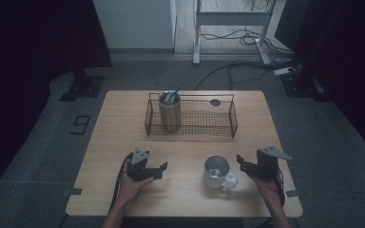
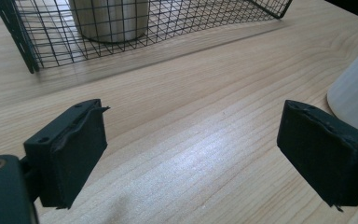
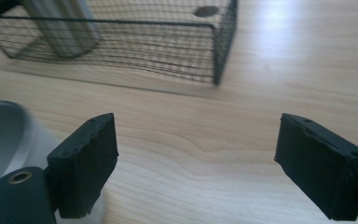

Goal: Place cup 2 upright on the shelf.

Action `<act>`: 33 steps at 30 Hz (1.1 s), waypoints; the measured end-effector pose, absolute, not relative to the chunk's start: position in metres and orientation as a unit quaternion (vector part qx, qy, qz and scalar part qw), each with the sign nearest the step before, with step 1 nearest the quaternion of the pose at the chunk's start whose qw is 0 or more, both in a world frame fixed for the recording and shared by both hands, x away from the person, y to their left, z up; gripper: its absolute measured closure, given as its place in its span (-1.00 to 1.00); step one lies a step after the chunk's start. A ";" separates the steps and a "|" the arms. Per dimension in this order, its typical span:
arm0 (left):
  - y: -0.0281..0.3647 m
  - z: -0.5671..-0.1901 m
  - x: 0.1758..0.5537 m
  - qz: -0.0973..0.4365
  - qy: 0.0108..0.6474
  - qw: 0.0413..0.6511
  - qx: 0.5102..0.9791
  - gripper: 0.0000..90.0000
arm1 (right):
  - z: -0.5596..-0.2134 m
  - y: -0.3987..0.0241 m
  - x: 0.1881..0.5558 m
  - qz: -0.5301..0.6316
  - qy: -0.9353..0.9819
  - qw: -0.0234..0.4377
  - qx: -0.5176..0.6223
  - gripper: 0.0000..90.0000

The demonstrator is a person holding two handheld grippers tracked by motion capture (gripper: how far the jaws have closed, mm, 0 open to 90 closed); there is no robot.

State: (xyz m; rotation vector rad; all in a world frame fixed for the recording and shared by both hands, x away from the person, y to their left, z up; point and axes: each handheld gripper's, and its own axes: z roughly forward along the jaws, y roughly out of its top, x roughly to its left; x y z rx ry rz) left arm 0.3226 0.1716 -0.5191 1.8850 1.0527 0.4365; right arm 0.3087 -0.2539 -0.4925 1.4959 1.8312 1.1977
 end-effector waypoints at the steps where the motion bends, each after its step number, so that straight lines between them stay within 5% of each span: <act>1: 0.172 -0.519 0.323 0.178 0.426 0.453 0.762 -0.82 | -0.490 -0.252 0.308 0.442 0.672 0.241 0.543 -0.72; 33: 0.172 -0.523 0.322 0.170 0.431 0.444 0.767 -0.82 | -0.474 -0.194 0.284 0.476 0.724 0.189 0.463 -0.82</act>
